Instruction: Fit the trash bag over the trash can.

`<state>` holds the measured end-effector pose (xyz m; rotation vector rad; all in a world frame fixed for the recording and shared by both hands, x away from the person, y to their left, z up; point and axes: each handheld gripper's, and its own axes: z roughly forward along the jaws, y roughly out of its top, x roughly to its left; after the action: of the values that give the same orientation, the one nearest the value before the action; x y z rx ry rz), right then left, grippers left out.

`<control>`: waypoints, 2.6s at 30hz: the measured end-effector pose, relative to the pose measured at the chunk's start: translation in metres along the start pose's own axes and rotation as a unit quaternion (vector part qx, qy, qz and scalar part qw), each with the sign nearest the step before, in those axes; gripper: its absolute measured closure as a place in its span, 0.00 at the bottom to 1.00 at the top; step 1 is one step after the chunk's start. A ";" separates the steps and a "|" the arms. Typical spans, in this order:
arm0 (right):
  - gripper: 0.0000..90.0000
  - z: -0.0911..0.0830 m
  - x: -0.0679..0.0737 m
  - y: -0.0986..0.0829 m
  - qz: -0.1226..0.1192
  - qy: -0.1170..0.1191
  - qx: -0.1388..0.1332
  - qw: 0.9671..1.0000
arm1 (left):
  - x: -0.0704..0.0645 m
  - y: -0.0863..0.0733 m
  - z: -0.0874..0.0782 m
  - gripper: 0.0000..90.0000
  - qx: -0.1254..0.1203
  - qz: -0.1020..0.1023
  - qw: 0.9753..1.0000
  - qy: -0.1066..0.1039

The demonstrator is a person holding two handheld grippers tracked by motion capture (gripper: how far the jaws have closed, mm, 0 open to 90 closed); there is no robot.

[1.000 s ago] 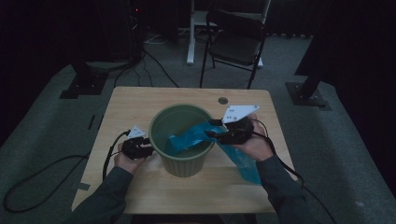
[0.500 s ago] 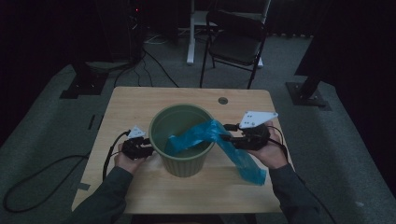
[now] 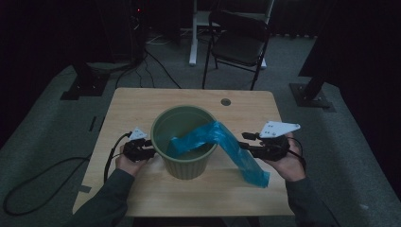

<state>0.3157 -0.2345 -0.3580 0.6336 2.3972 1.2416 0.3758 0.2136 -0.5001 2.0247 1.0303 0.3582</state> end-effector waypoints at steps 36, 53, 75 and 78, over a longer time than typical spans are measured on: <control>0.65 0.031 -0.006 -0.111 0.091 -0.028 0.109 0.989 | -0.003 0.002 0.001 0.59 0.001 0.005 1.000 -0.001; 0.96 0.031 -0.024 -0.110 0.112 -0.068 0.105 0.986 | -0.013 0.003 0.002 0.59 0.006 0.017 1.000 -0.011; 0.97 0.003 -0.039 -0.062 0.093 -0.088 0.029 0.991 | -0.017 0.006 -0.003 0.59 -0.010 0.022 0.999 -0.021; 0.97 0.004 -0.039 -0.057 0.088 -0.087 0.025 0.992 | -0.017 0.006 -0.004 0.59 -0.010 0.022 0.999 -0.022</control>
<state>0.3372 -0.2825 -0.4031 0.9461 2.2739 1.1447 0.3666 0.2003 -0.4912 2.0310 0.9531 0.3446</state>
